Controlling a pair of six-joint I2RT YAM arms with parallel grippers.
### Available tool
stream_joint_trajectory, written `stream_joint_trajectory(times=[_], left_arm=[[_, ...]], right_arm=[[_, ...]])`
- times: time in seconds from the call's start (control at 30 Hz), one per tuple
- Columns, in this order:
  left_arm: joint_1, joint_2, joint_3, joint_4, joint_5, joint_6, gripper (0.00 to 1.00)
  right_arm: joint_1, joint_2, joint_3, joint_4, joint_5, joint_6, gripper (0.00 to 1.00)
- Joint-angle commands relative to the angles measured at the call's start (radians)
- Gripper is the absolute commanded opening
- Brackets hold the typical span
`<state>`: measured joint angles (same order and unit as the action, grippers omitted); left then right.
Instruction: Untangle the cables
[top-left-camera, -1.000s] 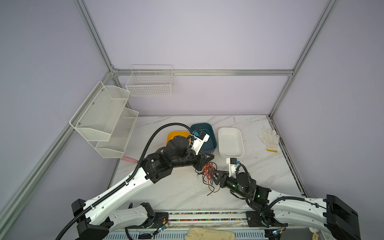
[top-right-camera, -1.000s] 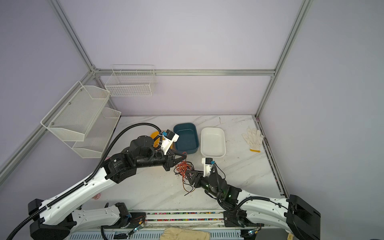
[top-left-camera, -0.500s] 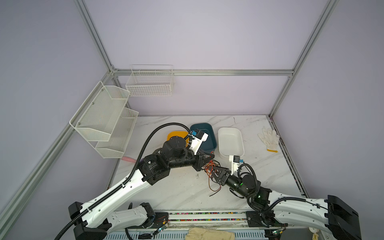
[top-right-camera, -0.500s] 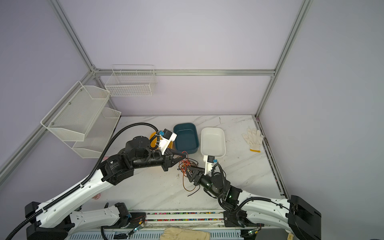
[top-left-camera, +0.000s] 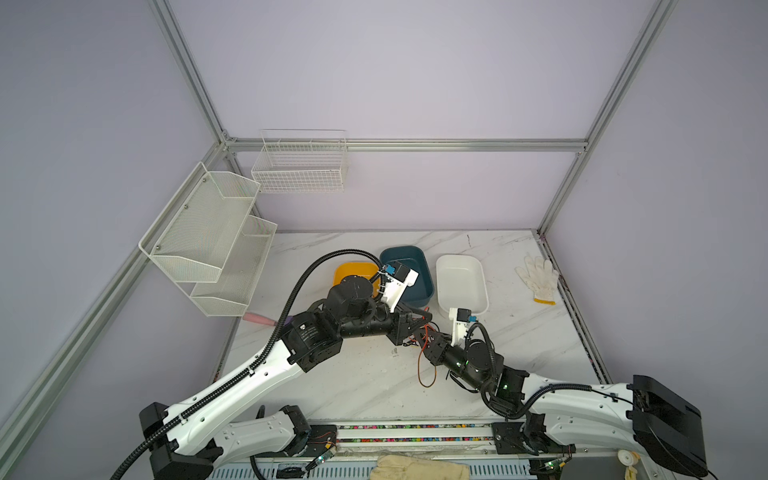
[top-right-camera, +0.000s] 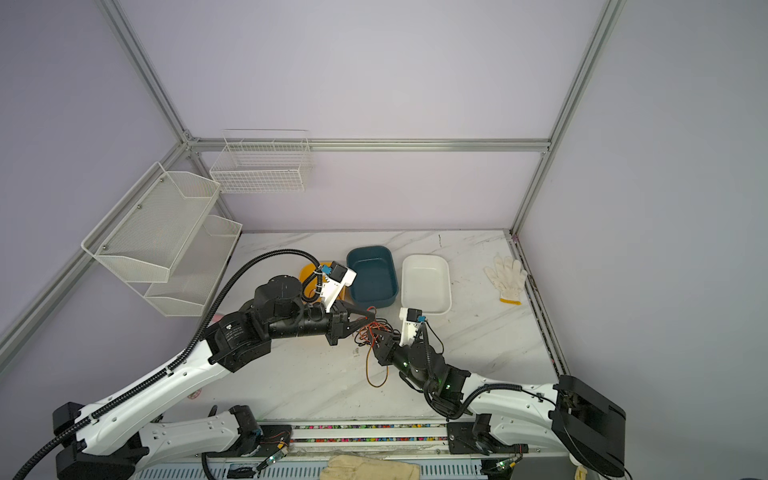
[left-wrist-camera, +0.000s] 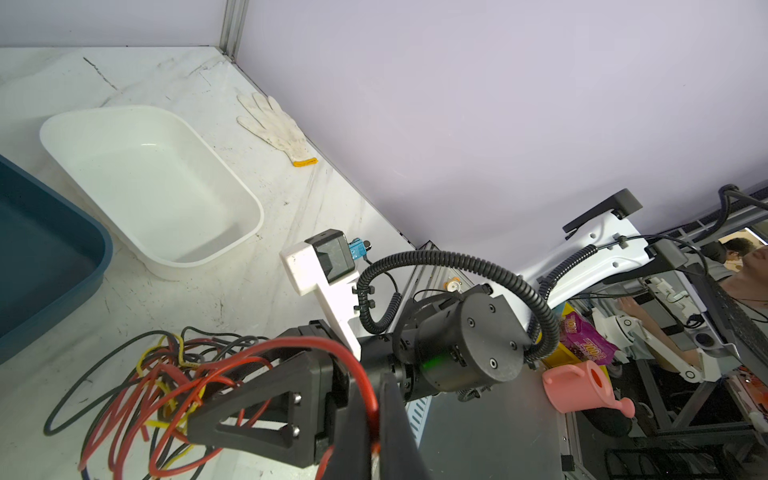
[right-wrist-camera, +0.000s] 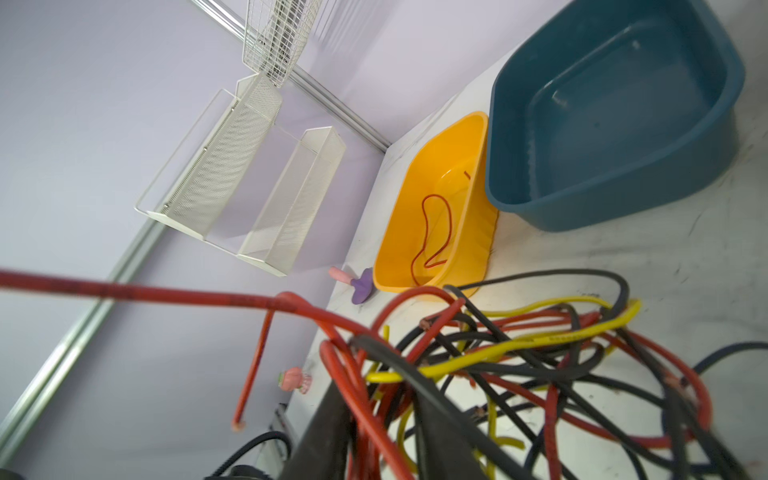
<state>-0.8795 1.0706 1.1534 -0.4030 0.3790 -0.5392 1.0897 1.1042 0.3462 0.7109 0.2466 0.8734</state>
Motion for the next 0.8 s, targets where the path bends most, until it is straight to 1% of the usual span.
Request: stream_joint_trajectory(times=[0.0,0.03,0.13,0.2,0.33,0.4,0.5,0.53,0.6,0.63,0.73,0.77], left_arm=[[-0.007,-0.070,-0.026,0.093,0.023,-0.009,0.00],[-0.006,-0.086,-0.023,0.086,0.010,-0.004,0.00],[-0.005,-0.135,0.016,0.028,-0.052,0.025,0.00],[-0.006,-0.158,0.060,-0.022,-0.094,0.049,0.00],[-0.006,-0.189,0.143,-0.091,-0.145,0.076,0.00],[-0.007,-0.203,0.165,-0.100,-0.162,0.079,0.00],[-0.006,-0.210,0.200,-0.119,-0.169,0.087,0.00],[-0.007,-0.210,0.206,-0.123,-0.170,0.088,0.00],[-0.008,-0.212,0.213,-0.128,-0.173,0.090,0.00],[-0.006,-0.212,0.214,-0.131,-0.173,0.091,0.00],[-0.006,-0.210,0.211,-0.132,-0.166,0.087,0.00],[-0.005,-0.210,0.210,-0.131,-0.163,0.087,0.00]], right_arm=[[0.006,0.011,0.012,-0.037,0.068,0.017,0.14],[0.006,0.011,0.003,-0.038,0.073,0.022,0.12],[0.006,0.005,-0.033,-0.034,0.084,0.039,0.07],[0.006,0.000,-0.057,-0.041,0.091,0.054,0.07],[0.006,-0.010,-0.095,-0.054,0.092,0.076,0.08],[0.006,-0.005,-0.101,-0.070,0.086,0.076,0.12],[0.006,-0.001,-0.110,-0.087,0.077,0.076,0.27],[0.006,-0.001,-0.116,-0.082,0.072,0.078,0.30],[0.006,-0.010,-0.129,-0.075,0.069,0.079,0.32],[0.006,-0.014,-0.137,-0.067,0.067,0.079,0.31],[0.006,-0.026,-0.151,-0.052,0.075,0.078,0.18],[0.006,-0.030,-0.156,-0.050,0.078,0.076,0.12]])
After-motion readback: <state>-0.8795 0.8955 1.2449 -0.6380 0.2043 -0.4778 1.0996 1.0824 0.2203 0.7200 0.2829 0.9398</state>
